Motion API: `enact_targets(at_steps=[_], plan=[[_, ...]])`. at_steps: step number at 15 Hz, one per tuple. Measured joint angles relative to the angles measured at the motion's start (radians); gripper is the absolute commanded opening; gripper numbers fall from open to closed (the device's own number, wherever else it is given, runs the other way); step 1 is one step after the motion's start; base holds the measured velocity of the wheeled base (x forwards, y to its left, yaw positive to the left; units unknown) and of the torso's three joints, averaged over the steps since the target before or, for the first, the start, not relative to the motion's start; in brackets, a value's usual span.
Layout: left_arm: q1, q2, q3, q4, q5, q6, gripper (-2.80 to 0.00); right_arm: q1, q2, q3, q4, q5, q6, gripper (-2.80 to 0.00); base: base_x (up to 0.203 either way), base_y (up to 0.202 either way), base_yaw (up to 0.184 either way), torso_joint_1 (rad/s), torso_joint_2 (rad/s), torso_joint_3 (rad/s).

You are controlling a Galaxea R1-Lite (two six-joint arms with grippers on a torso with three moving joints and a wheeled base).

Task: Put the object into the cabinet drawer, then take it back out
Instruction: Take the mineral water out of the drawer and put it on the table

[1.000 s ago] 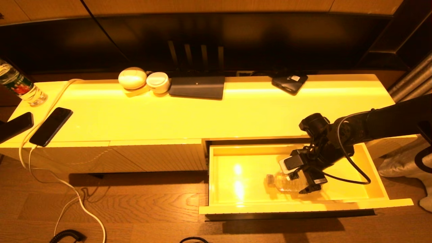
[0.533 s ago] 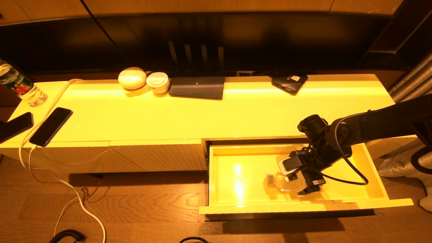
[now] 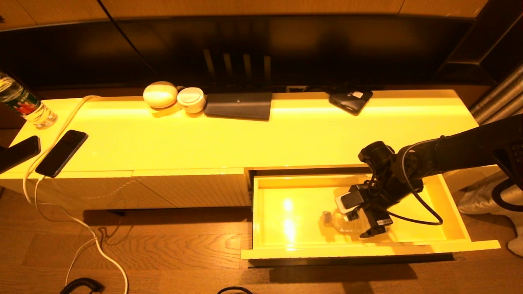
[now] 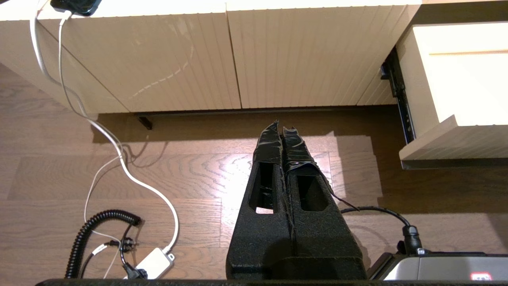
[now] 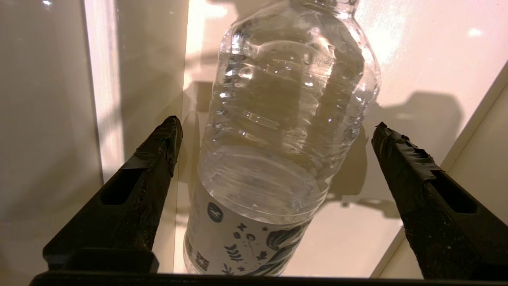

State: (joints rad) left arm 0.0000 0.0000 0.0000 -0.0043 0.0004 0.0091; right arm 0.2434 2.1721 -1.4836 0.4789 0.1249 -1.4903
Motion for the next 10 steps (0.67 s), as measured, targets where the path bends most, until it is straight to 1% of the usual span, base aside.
enact_targets(at_steps=[10], plan=[[0.0,0.0,0.0,0.0,0.001,0.0,-2.8,0.003,0.012,0.012,0.004,-0.002,-0.002,0.0,0.0,0.0,0.0,0.0,0.0,0.0]])
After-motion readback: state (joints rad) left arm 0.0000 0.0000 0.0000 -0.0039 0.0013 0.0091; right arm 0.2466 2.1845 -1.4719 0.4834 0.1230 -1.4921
